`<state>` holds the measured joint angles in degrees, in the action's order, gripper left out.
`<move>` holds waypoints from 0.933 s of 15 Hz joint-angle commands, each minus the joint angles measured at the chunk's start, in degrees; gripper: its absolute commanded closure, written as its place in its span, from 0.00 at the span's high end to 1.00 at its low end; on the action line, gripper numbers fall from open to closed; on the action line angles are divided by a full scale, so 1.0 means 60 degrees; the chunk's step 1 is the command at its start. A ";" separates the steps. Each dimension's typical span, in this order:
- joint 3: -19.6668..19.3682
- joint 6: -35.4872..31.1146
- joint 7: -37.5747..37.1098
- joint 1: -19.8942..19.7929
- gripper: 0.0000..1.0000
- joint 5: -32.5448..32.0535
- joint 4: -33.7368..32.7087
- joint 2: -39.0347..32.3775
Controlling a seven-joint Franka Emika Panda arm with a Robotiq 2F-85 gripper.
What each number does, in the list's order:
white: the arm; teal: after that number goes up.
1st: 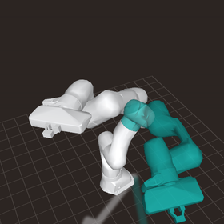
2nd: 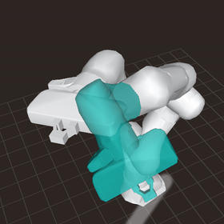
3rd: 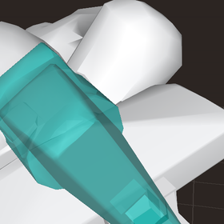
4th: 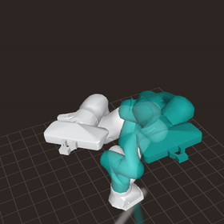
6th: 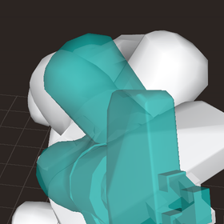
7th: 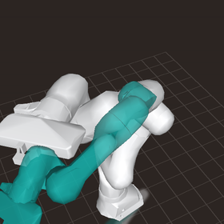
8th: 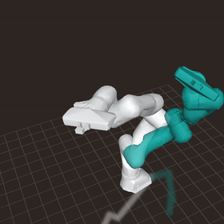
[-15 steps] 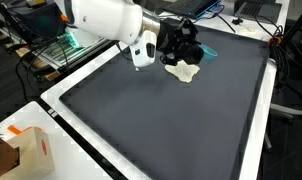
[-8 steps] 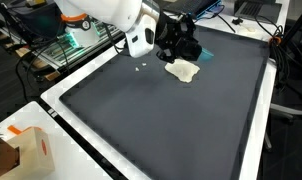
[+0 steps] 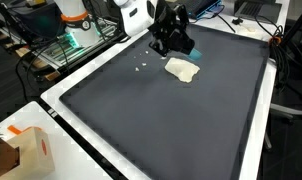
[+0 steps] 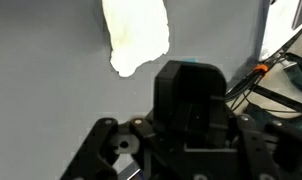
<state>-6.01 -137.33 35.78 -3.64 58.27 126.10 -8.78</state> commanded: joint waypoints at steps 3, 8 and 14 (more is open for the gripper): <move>0.0222 -0.0490 -0.2125 0.0133 0.26 -0.2845 0.0614 0.0893; 0.0389 -0.0719 -0.4387 0.0226 0.26 -0.5666 0.0656 0.1294; 0.0554 -0.0279 -0.7117 0.0328 0.26 -0.9268 0.0482 0.1670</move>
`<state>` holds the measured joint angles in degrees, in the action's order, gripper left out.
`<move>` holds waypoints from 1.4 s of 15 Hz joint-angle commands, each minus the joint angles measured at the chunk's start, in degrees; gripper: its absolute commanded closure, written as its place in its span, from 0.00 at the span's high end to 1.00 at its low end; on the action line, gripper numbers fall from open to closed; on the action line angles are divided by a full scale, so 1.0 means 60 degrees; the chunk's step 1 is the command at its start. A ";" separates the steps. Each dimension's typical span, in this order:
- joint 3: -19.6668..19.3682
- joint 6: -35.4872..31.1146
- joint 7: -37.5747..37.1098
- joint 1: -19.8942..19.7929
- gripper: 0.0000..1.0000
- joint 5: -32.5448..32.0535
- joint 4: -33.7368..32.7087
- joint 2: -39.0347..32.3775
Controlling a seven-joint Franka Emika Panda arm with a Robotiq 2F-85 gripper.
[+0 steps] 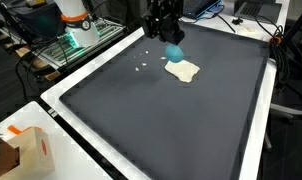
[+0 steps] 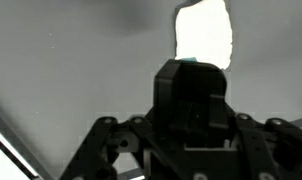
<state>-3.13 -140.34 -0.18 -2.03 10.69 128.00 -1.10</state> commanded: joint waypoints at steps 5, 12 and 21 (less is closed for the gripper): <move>0.0302 0.0762 -0.2462 0.0157 0.26 -0.2970 0.0050 0.0605; 0.0456 0.1058 -0.2729 0.0177 0.51 -0.3291 -0.0086 0.0574; 0.0456 0.1106 -0.2736 0.0175 0.26 -0.3298 -0.0086 0.0582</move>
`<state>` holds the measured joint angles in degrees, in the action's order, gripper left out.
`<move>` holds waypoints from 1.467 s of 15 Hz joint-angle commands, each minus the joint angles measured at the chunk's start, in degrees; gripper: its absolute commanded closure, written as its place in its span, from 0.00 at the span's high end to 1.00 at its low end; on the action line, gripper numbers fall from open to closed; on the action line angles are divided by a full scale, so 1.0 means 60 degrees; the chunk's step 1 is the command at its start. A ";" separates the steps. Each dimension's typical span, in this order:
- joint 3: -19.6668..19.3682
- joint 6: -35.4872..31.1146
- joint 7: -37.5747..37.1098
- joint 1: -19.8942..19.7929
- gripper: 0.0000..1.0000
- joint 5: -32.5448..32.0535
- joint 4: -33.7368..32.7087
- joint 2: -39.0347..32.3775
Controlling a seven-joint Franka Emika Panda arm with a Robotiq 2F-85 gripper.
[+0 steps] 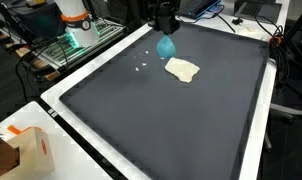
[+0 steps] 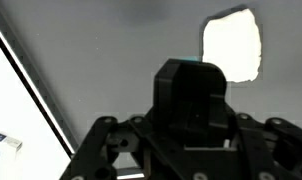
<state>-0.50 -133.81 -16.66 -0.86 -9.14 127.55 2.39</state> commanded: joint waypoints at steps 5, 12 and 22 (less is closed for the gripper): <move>0.0302 0.1973 -0.3691 0.0144 0.26 -0.2045 -0.0906 -0.0575; 0.0536 0.5124 -0.7349 0.1035 0.26 -0.3706 -0.2791 -0.2135; 0.0331 0.8777 -0.8355 0.2214 0.26 -0.4556 -0.5610 -0.4867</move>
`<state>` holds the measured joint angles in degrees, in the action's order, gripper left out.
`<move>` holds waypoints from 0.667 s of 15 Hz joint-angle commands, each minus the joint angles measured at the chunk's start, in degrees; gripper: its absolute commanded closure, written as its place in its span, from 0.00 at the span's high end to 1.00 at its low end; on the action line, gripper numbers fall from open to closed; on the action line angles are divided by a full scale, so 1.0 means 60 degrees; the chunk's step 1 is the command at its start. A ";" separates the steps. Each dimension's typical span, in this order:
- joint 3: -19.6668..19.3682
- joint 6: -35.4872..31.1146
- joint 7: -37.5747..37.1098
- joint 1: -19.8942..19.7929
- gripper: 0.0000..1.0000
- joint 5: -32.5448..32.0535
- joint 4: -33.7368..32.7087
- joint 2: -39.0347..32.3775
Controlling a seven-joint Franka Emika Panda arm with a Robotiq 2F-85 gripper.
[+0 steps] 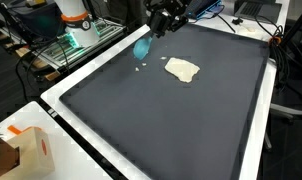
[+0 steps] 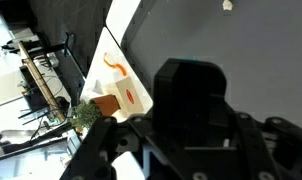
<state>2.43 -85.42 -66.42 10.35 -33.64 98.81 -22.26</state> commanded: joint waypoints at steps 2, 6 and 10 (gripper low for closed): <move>-0.0166 0.0930 0.0136 0.0491 0.26 -0.0788 -0.1174 -0.1142; -0.0151 0.1102 0.0761 0.0660 0.26 -0.1350 -0.1696 -0.1782; -0.0138 0.0963 0.1553 0.0773 0.26 -0.1823 -0.1963 -0.2240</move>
<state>2.21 -80.92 -60.86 13.87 -41.93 89.38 -33.24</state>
